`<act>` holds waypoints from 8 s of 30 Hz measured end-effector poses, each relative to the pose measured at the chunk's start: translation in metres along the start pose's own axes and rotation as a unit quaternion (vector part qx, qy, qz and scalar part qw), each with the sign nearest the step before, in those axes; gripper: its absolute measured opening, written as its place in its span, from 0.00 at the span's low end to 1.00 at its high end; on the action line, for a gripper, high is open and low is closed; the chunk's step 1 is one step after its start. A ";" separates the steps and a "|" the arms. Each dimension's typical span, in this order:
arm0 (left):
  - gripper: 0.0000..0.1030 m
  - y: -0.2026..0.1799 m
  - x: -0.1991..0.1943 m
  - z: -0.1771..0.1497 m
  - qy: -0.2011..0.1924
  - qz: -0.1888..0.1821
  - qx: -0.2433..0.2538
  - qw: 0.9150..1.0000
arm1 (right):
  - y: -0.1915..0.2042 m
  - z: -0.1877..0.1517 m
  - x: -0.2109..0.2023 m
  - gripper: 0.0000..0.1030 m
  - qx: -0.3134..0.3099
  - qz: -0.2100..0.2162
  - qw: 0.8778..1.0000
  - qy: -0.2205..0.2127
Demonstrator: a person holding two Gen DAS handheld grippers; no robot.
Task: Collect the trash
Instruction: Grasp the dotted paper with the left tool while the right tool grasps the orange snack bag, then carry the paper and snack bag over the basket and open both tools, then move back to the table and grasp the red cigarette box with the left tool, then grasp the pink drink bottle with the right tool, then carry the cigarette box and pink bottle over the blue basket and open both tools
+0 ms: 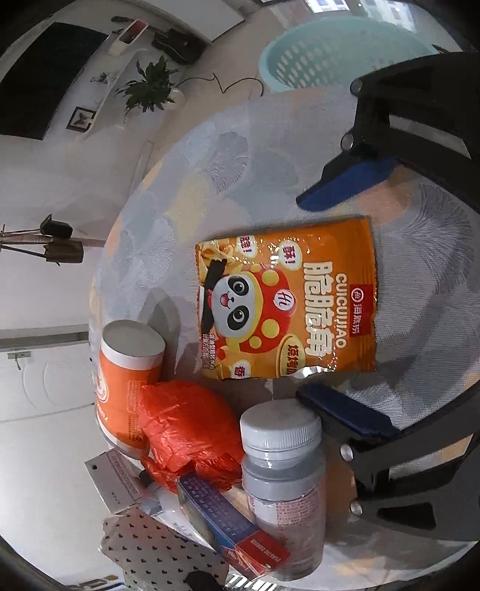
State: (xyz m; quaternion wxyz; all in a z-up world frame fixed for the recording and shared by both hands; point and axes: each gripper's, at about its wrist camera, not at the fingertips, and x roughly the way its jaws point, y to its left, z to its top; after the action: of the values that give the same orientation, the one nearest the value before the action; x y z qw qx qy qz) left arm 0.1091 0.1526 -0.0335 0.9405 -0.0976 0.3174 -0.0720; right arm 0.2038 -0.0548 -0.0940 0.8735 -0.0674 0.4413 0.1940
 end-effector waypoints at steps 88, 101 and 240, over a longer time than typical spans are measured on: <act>0.54 -0.267 0.116 -0.019 0.069 -0.210 0.079 0.972 | -0.282 -0.104 -0.113 0.71 0.275 -0.045 0.958 -0.071; 0.62 -0.148 0.005 0.008 -0.040 -0.062 0.008 0.997 | -0.146 -0.048 -0.135 0.71 0.131 0.011 0.984 -0.118; 0.57 -0.289 0.109 0.035 0.070 -0.227 0.037 0.971 | -0.281 -0.080 -0.157 0.44 0.288 -0.083 0.946 -0.123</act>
State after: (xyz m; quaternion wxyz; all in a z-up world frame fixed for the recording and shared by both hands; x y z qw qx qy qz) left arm 0.1957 -0.1451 -0.0033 0.8778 -0.1268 0.3494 -0.3021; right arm 0.1719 -0.3789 -0.0321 0.9165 0.1746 0.3599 -0.0078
